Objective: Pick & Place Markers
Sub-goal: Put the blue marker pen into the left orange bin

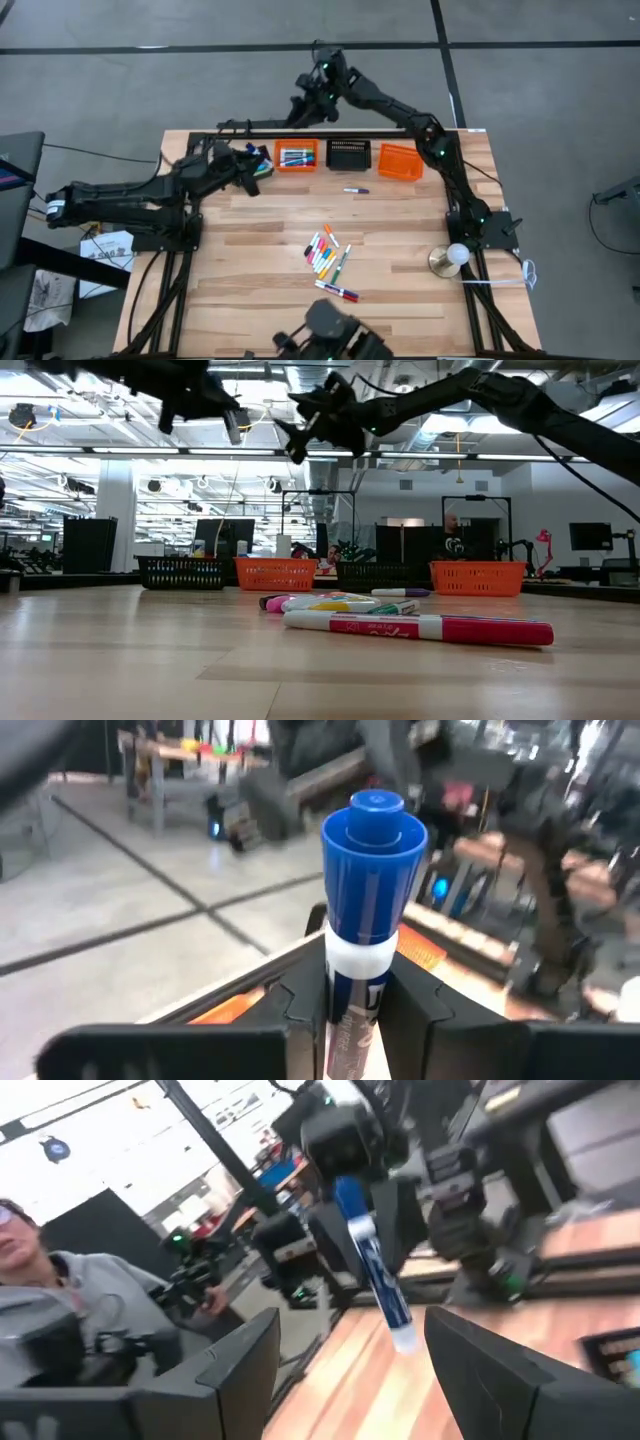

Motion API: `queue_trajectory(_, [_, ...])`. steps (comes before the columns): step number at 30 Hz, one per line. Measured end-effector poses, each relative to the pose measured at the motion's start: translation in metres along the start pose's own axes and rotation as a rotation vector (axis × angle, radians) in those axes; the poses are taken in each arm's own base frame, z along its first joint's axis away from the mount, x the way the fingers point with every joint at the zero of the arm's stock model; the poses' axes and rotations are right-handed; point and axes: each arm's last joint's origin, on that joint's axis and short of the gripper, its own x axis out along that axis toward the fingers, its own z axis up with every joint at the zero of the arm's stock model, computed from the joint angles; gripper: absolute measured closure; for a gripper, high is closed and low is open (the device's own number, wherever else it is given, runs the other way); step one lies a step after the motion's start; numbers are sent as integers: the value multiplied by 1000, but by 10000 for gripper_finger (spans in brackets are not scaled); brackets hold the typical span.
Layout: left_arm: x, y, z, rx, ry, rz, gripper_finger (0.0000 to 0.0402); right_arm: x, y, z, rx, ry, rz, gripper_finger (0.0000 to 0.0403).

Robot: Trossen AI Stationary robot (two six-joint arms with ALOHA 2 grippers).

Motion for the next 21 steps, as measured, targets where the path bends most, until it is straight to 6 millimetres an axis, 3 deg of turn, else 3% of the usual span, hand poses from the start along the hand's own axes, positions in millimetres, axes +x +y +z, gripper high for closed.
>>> queue_trajectory(7, [45, 14, 15, 26, 170, -11, 344, -40, 48, 34, -224, -53, -121, 163])
queue_trajectory(11, [67, 27, 21, 7, 232, -42, 344, -53, 81, 34, -277, -23, -255, 163])
queue_trajectory(15, [88, 37, 16, 38, 337, -21, 344, -46, 115, 22, -299, 144, -462, 171])
queue_trajectory(21, [119, 48, 8, 101, 465, -22, 344, -18, 126, 11, -297, 248, -413, 198])
